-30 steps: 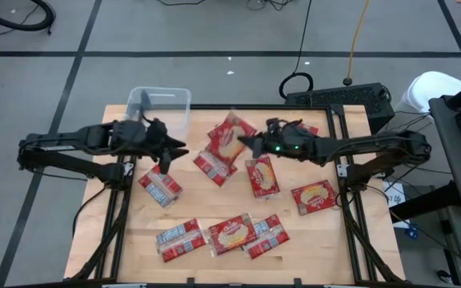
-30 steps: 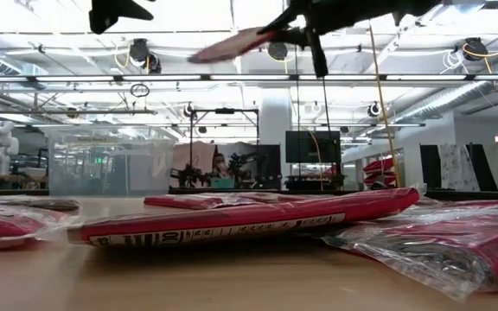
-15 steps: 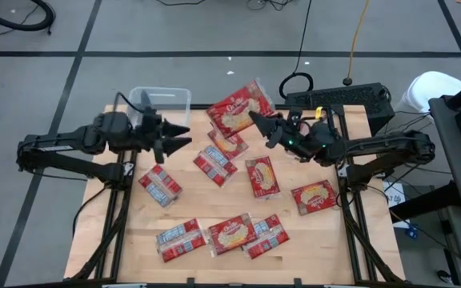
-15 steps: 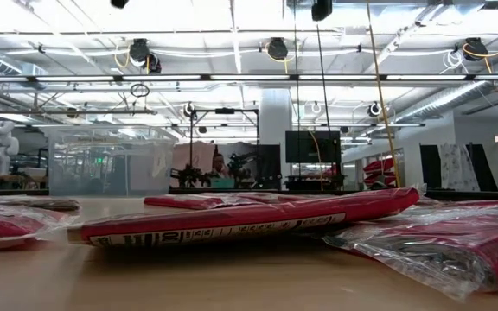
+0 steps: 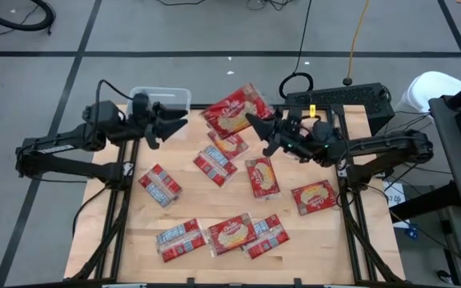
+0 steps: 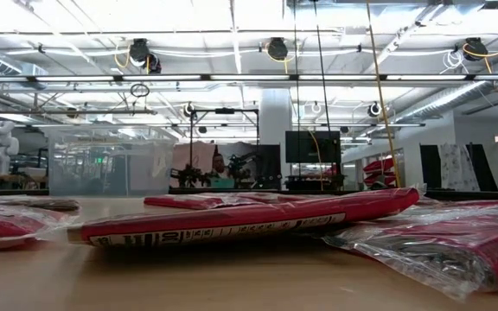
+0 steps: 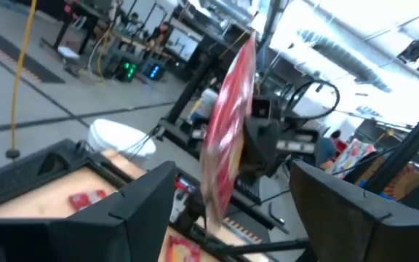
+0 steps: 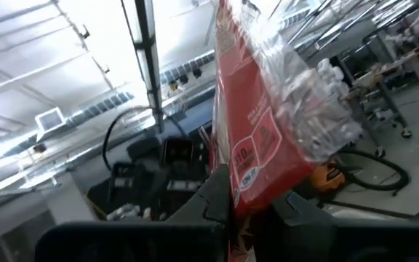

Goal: Sort popcorn bags into baskets
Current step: Put the popcorn pack into the transparent bin

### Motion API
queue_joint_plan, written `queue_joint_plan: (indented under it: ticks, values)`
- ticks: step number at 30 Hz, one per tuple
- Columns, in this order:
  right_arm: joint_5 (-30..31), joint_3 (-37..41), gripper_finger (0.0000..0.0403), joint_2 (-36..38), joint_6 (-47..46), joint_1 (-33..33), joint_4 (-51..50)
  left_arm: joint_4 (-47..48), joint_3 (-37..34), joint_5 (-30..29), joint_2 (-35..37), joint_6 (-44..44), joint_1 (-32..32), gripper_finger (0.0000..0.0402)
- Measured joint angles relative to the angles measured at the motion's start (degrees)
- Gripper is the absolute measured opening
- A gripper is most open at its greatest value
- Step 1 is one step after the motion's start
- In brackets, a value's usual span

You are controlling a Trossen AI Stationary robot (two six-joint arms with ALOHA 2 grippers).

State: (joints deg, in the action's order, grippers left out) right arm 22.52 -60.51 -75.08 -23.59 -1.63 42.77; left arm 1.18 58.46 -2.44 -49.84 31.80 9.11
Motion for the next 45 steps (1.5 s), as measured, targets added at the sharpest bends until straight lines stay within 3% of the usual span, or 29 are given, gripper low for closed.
queue_joint_plan:
  ticks: [10, 16, 22, 26, 31, 38, 45]
  values:
    - [-2.3, 0.0, 0.0015, -4.0, -2.7, 0.0, 0.3, 0.8, 0.5, 6.8, -2.0, -1.3, 3.8, 0.0282]
    - [-3.4, 0.0, 0.0015, -4.3, -1.6, 0.3, 0.8, 18.2, 13.1, 10.9, -10.2, -8.5, 5.2, 0.0285]
    - [-3.4, 0.0, 0.0015, -4.3, 0.5, 0.3, 0.8, 30.0, 23.1, 20.8, -17.9, -12.6, 8.5, 0.0275]
    - [-3.4, 0.0, 0.0015, -4.3, 0.5, 0.3, 0.7, 30.8, 24.3, 26.3, -20.3, -12.6, 10.3, 0.0239]
    - [-3.4, 0.0, 0.0015, -4.3, 0.9, 0.3, 0.7, 30.9, 24.4, 32.6, -21.2, -13.3, 11.6, 0.0158]
    - [-3.6, 0.0, 0.0016, -4.3, 4.4, 0.3, 0.8, 31.0, 24.4, 32.9, -20.7, -15.5, 12.3, 0.0022]
    - [-3.1, -0.1, 0.0047, -4.1, 6.7, 0.3, -2.2, 32.8, 24.4, 33.1, -19.8, -16.9, 14.0, 0.0044]
